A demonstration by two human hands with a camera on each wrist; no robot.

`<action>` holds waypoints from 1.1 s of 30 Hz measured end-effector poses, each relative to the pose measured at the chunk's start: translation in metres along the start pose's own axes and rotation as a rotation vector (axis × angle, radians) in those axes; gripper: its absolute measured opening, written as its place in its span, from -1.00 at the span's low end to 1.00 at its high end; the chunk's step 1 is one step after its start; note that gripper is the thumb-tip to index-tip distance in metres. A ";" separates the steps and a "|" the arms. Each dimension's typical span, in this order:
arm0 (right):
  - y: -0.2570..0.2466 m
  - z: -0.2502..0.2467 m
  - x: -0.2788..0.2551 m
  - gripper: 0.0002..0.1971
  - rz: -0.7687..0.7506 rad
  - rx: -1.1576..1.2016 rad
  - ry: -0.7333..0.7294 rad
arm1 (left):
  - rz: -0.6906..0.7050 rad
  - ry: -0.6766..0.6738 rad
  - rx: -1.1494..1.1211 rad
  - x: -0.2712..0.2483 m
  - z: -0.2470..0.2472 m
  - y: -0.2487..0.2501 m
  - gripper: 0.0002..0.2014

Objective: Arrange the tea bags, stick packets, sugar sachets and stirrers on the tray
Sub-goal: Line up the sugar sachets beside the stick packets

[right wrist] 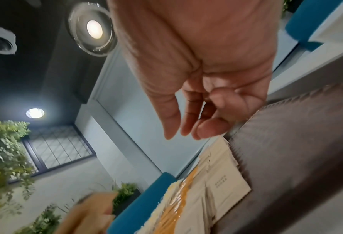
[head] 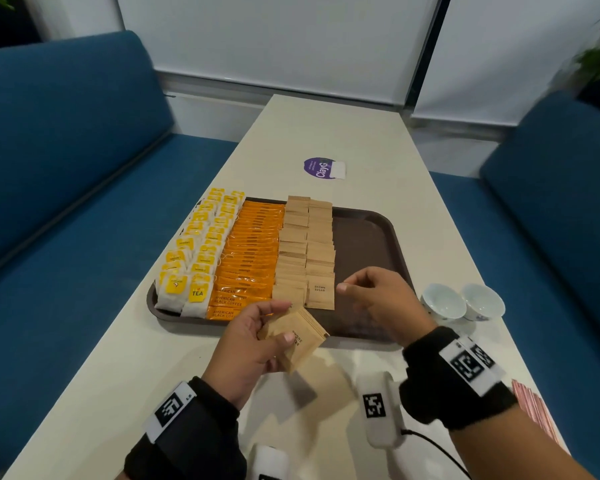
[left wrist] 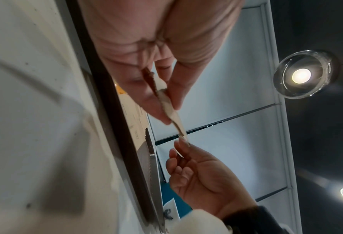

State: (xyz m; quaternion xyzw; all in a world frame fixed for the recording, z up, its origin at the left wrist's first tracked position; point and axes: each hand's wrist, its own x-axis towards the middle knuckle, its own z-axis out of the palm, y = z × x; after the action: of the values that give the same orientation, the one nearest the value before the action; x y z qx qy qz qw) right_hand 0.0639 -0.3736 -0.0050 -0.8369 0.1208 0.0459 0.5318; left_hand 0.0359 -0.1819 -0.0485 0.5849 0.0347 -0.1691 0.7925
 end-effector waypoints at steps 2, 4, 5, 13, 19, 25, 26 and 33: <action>0.006 -0.002 -0.017 -0.89 0.008 0.114 -0.073 | 0.010 0.004 0.026 -0.003 0.006 -0.002 -0.63; 0.015 0.002 -0.027 -0.81 0.017 0.243 -0.168 | 0.018 0.006 0.062 -0.005 0.011 -0.005 -0.64; 0.020 0.004 -0.032 -0.75 0.026 0.289 -0.212 | 0.019 0.002 0.079 -0.007 0.015 -0.007 -0.64; 0.042 0.008 -0.057 -0.66 -0.014 0.426 -0.236 | 0.010 0.007 0.121 -0.021 0.032 -0.013 -0.80; 0.047 0.003 -0.062 -0.70 -0.039 0.484 -0.124 | 0.026 -0.027 0.144 -0.025 0.037 -0.015 -0.61; 0.053 0.001 -0.066 -0.74 0.004 0.422 -0.148 | 0.088 0.084 0.179 -0.025 0.037 -0.016 -0.64; 0.053 0.001 -0.066 -0.72 -0.002 0.374 -0.161 | 0.097 0.090 0.201 -0.025 0.036 -0.015 -0.64; 0.042 0.008 -0.066 -0.67 -0.148 0.147 -0.187 | 0.124 0.039 0.327 -0.025 0.037 -0.013 -0.65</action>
State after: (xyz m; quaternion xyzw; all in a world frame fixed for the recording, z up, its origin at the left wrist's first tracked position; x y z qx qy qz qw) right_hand -0.0102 -0.3729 -0.0314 -0.7943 0.0116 0.0753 0.6027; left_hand 0.0030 -0.2148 -0.0427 0.7103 -0.0140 -0.1121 0.6947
